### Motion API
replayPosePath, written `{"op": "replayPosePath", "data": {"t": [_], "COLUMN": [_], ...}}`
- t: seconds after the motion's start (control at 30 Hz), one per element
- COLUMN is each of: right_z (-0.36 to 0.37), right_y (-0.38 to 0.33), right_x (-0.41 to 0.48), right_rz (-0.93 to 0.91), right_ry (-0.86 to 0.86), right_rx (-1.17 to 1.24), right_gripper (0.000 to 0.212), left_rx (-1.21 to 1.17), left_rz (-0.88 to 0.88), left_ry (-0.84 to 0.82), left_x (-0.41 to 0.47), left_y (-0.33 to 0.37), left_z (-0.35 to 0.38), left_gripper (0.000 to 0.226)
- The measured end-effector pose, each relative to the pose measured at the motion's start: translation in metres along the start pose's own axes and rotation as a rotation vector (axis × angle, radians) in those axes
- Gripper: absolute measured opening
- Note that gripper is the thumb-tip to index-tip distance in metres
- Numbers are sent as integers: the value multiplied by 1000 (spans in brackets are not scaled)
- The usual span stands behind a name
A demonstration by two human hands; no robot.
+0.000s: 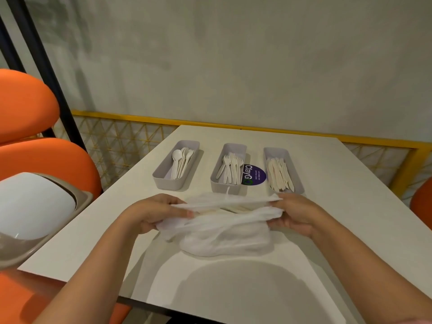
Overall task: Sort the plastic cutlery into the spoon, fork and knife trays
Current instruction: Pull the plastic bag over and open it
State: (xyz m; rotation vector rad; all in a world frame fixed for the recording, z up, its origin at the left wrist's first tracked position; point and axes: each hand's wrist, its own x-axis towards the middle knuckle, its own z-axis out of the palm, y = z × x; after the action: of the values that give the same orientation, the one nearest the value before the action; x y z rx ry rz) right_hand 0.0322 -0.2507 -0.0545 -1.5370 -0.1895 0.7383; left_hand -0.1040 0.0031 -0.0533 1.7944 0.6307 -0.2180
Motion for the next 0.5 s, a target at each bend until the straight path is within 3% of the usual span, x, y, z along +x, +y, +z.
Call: {"op": "replayPosePath", "data": {"t": [0.1, 0.2, 0.33, 0.4, 0.5], "right_z": [-2, -1, 0, 3, 4], "right_y": [0, 4, 13, 19, 22], "right_x": [5, 9, 6, 4, 1], "right_rz": [53, 40, 145, 223, 287], "right_ry": [23, 120, 87, 48, 55], "right_rx": [438, 600, 331, 215, 183], "right_gripper": [31, 32, 18, 22, 21], "left_rx": [189, 16, -524, -807, -856], "left_rz": [-5, 41, 80, -2, -101], "left_ry": [65, 124, 126, 126, 96], "left_x": [2, 5, 8, 14, 16], "left_y": [-4, -8, -9, -11, -12], "left_z": [-4, -7, -4, -2, 5], "left_gripper": [28, 21, 24, 29, 34]}}
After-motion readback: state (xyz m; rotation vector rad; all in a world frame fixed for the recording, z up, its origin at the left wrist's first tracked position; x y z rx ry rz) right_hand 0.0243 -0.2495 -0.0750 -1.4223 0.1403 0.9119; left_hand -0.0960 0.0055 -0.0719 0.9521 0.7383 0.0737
